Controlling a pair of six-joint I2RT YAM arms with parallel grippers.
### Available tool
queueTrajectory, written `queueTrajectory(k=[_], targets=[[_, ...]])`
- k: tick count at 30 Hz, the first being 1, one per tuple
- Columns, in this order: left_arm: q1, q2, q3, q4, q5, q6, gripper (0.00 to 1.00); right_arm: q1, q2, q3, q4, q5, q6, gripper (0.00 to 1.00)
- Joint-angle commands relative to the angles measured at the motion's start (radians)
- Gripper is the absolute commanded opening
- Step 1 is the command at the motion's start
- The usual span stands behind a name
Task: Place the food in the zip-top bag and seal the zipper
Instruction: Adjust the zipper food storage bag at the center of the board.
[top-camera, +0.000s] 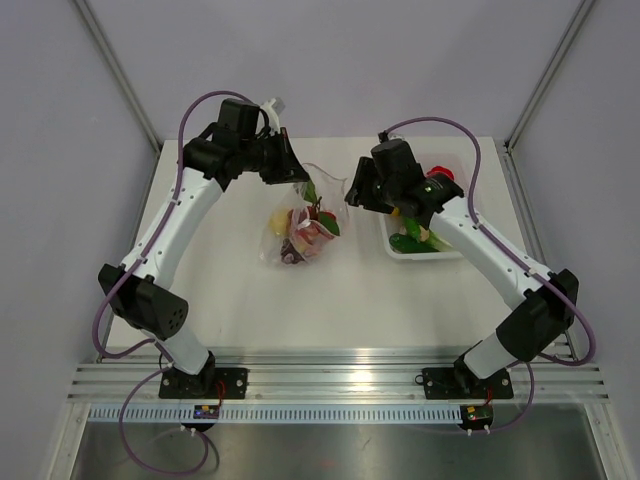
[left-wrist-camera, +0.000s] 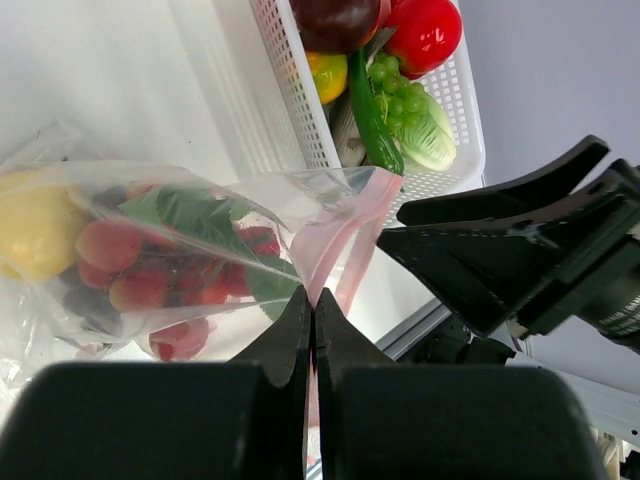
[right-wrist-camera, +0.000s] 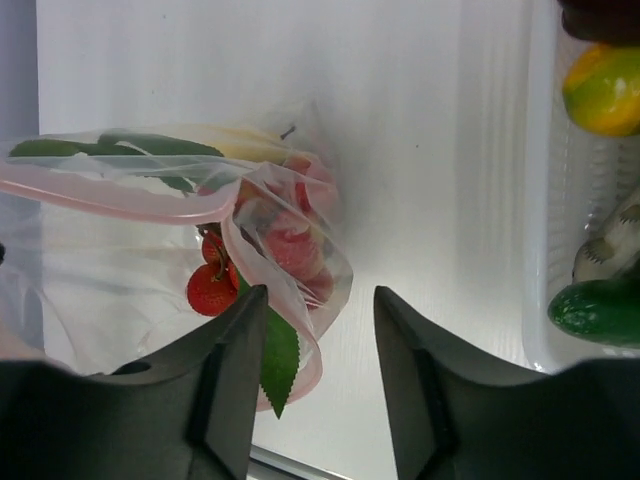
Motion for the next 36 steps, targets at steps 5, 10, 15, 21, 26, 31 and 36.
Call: queueTrajectory(k=[5,10,15,21,26,31,36], targets=[[0.002,-0.069,0.018,0.057,0.028,-0.002,0.00,-0.003,-0.023,-0.127,0.058,-0.045,0.026,0.58],[0.002,-0.072,0.013,0.058,0.025,-0.001,0.00,0.006,-0.029,-0.188,0.116,-0.097,0.052,0.57],[0.002,-0.074,0.004,0.058,0.031,0.001,0.00,0.008,-0.020,-0.208,0.148,-0.108,0.063,0.58],[0.002,-0.078,-0.025,0.055,0.022,0.015,0.00,0.008,-0.069,-0.231,0.186,-0.097,0.086,0.57],[0.002,-0.074,-0.064,0.069,0.023,0.018,0.00,0.008,-0.175,-0.318,0.272,-0.089,0.094,0.63],[0.002,-0.068,-0.074,0.095,0.043,0.001,0.00,0.008,-0.198,-0.380,0.326,-0.098,0.109,0.70],[0.002,-0.060,-0.070,0.101,0.048,-0.005,0.00,0.008,-0.108,-0.382,0.351,-0.160,0.114,0.68]])
